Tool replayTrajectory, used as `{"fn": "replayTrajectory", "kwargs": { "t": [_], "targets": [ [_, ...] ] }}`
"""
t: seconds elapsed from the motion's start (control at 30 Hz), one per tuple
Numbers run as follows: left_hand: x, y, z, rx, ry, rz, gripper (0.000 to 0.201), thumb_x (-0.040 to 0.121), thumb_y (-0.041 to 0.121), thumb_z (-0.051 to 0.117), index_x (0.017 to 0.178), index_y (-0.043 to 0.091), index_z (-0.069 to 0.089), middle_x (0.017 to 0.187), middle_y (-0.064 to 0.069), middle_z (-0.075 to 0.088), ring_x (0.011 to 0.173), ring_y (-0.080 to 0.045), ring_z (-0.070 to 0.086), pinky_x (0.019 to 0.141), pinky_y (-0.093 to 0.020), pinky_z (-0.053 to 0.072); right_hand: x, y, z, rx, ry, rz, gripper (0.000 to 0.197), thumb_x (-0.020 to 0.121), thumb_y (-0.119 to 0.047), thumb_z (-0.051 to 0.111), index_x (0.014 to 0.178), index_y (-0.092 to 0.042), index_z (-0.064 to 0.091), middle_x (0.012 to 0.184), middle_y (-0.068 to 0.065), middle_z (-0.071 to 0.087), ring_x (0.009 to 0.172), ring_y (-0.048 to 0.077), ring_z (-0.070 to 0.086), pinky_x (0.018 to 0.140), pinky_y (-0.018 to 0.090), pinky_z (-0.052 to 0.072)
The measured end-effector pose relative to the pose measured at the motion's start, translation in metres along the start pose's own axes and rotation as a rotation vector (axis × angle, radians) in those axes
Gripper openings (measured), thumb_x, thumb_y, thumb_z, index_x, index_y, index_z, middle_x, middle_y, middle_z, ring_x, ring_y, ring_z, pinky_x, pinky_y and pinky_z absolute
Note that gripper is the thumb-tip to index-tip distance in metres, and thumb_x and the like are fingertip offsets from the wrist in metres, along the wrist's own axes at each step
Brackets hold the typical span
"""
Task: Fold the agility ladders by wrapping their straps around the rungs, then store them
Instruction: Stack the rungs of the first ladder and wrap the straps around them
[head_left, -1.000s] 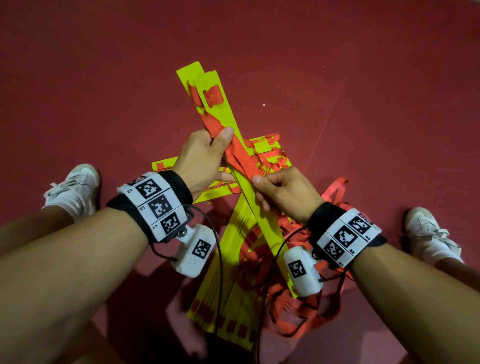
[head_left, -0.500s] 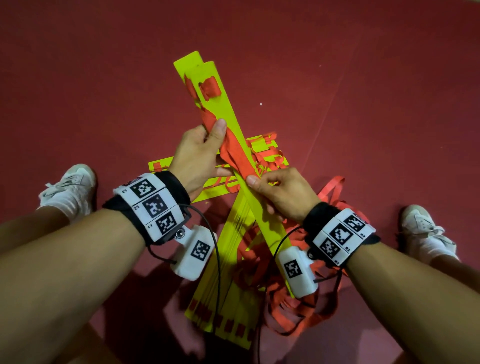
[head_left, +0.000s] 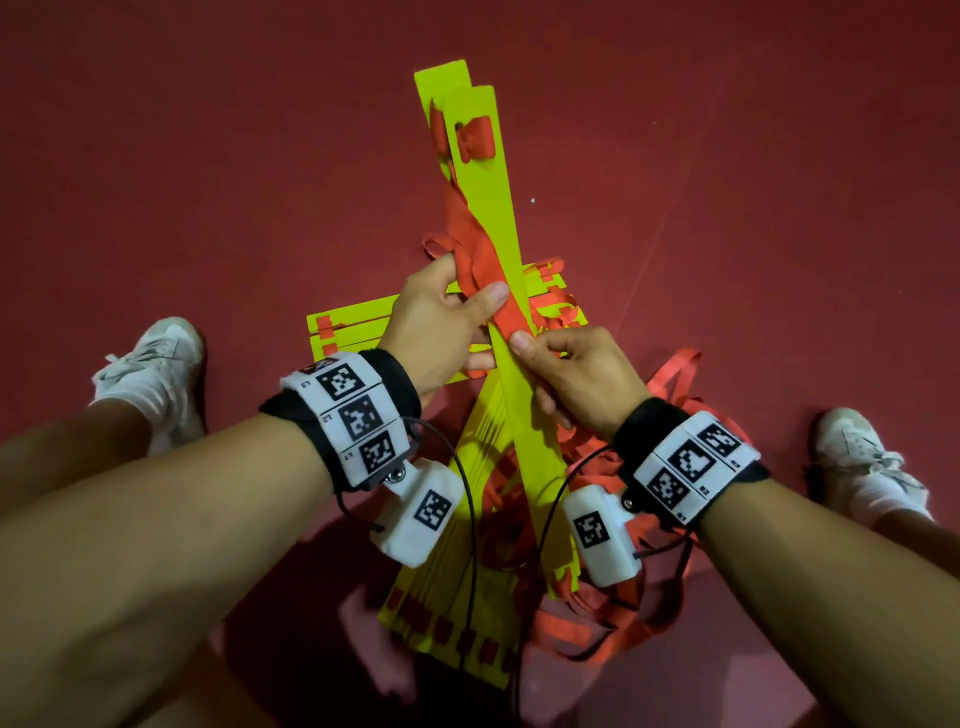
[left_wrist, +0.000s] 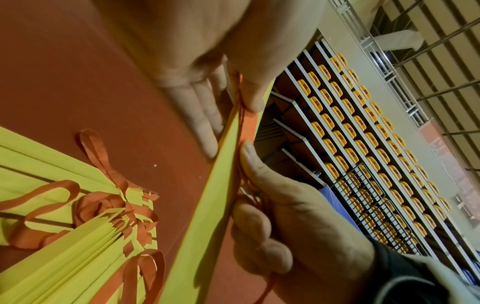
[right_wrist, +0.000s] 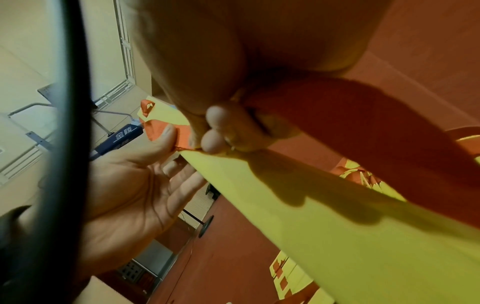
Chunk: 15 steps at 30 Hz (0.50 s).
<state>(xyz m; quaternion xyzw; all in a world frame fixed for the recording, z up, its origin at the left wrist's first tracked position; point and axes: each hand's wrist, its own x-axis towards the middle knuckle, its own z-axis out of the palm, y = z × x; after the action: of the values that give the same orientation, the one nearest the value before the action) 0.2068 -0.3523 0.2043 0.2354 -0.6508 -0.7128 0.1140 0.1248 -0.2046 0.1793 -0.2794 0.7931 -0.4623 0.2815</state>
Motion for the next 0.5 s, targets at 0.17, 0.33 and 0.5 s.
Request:
{"fn": "replayTrajectory", "kwargs": {
  "t": [0.17,0.33,0.5],
  "targets": [
    [0.011,0.002,-0.009,-0.007,0.097,0.02,0.007,0.101,0.019,0.061,0.096,0.025,0.059,0.09,-0.006,0.065,0.077,-0.028,0.059,0.061,-0.036,0.059,-0.002,0.007,0.005,-0.016,-0.083,0.084,0.038,0.106,-0.041,0.039,0.085,-0.014,0.056,0.06,0.015,0.068,0.038,0.021,0.055,0.041,0.022,0.038],
    [0.016,0.011,-0.019,-0.072,0.147,0.054,0.01,0.101,0.019,0.06,0.093,0.024,0.058,0.093,-0.007,0.068,0.079,-0.03,0.065,0.061,-0.038,0.06,-0.008,0.011,0.007,0.043,-0.147,0.172,0.033,0.107,-0.04,0.034,0.089,-0.016,0.048,0.06,0.017,0.067,0.042,0.025,0.061,0.039,0.024,0.041],
    [0.017,0.021,-0.029,-0.144,0.177,0.086,0.012,0.103,0.016,0.057,0.093,0.022,0.055,0.095,-0.008,0.069,0.084,-0.033,0.07,0.059,-0.037,0.061,-0.018,0.012,0.008,0.097,-0.23,0.271,0.029,0.108,-0.041,0.024,0.099,-0.018,0.038,0.066,0.018,0.071,0.05,0.028,0.068,0.041,0.025,0.046]
  ]
}}
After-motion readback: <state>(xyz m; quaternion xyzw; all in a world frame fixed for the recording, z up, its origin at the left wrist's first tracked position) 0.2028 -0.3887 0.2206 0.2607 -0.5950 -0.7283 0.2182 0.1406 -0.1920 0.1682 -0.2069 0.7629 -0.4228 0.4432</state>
